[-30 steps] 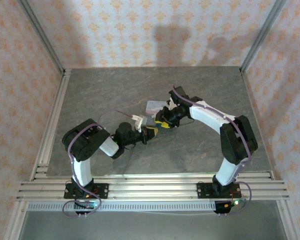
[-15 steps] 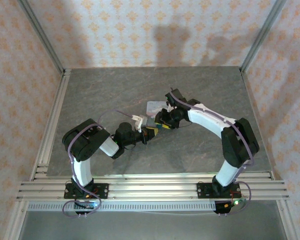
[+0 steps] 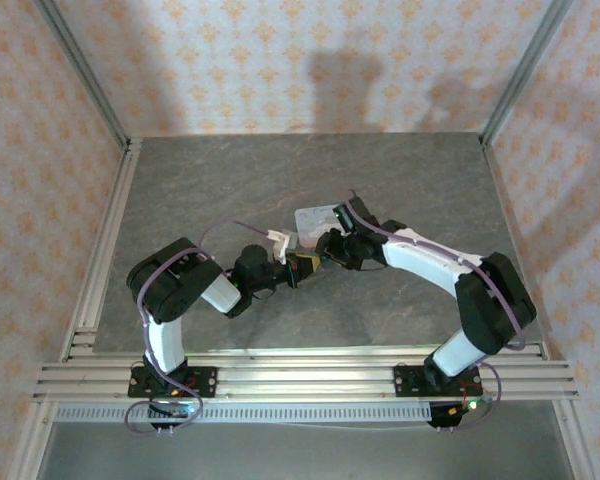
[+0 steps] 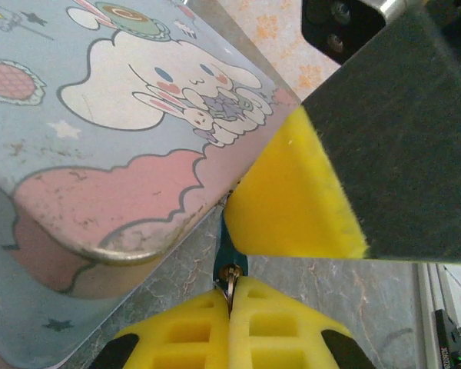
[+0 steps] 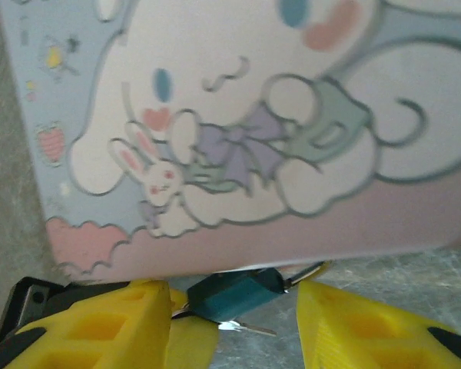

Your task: Unlock the padlock with the key

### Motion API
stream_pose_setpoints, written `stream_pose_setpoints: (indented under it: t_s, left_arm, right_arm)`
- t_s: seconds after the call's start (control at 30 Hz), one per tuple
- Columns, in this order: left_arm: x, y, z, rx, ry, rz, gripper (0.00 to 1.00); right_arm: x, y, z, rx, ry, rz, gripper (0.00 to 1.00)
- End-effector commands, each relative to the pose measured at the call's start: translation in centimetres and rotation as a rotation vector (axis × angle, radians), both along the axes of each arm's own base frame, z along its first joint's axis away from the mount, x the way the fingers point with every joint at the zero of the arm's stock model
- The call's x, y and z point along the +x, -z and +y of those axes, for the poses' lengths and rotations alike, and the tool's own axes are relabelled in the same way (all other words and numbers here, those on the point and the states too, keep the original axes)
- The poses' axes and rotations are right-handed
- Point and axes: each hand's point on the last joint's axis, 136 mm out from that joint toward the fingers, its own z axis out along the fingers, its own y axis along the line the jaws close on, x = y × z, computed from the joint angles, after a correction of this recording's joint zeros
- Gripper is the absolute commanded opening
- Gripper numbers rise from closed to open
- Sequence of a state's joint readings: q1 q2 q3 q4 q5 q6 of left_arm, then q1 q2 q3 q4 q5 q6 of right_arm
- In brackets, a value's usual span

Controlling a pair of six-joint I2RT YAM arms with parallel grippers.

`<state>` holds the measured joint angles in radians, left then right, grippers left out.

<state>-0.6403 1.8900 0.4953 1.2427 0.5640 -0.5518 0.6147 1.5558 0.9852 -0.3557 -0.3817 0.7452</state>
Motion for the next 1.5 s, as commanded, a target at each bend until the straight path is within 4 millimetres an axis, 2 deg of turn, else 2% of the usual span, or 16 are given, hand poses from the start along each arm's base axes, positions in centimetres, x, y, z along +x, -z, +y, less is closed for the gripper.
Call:
stream_pose_setpoints:
  t_s: [0.0, 0.17, 0.33, 0.53, 0.93, 1.17, 1.47]
  left_arm:
    - [0.4, -0.2, -0.9, -0.017, -0.008, -0.017, 0.00]
    - [-0.4, 1.2, -1.6, 0.008, -0.006, -0.001, 0.00]
    - [-1.3, 2.2, -2.1, 0.038, -0.019, 0.002, 0.00]
    - [-2.2, 3.5, -2.0, 0.078, -0.049, 0.012, 0.00]
    - [-2.8, 4.2, -3.0, 0.074, -0.084, 0.038, 0.00]
    - [-3.0, 3.9, -3.4, 0.052, -0.083, 0.056, 0.00]
    - [-3.2, 3.9, -3.5, 0.033, -0.083, 0.087, 0.00]
  right_arm:
    - [1.2, -2.0, -0.6, 0.019, 0.077, -0.091, 0.47]
    - [0.8, -2.3, -2.2, -0.010, 0.128, -0.114, 0.47]
    - [0.0, -1.1, -3.2, 0.004, 0.192, -0.092, 0.47]
    - [-1.1, 0.6, -4.0, 0.034, 0.243, -0.066, 0.47]
    - [-1.7, 3.0, -4.1, 0.130, 0.295, -0.082, 0.46]
    - [-1.4, 3.1, -3.6, 0.174, 0.288, -0.113, 0.47]
    - [-1.3, 1.9, -3.6, 0.228, 0.274, -0.210, 0.47]
